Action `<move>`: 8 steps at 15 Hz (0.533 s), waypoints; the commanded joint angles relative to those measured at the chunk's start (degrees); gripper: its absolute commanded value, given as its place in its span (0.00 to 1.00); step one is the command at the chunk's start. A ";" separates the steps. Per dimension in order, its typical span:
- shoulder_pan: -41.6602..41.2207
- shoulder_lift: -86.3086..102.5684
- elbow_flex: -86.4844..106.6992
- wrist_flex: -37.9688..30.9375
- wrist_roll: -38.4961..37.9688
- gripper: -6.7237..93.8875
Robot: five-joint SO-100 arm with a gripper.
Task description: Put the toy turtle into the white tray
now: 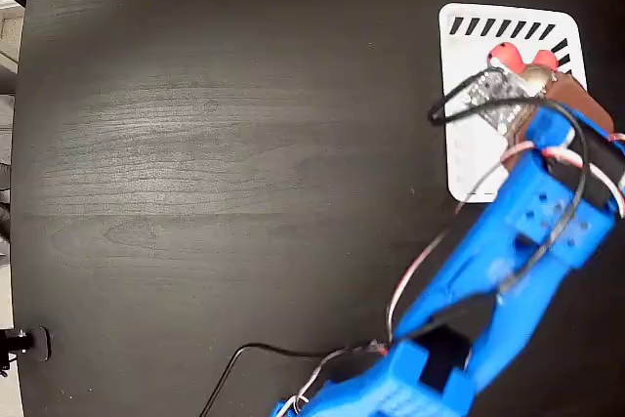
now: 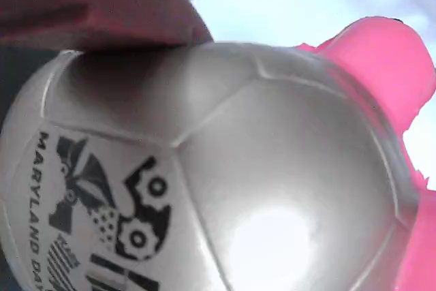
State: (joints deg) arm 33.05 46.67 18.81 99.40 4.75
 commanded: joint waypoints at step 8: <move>-0.62 -7.56 -11.16 2.55 -0.79 0.06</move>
State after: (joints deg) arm 31.90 36.56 11.25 99.40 4.04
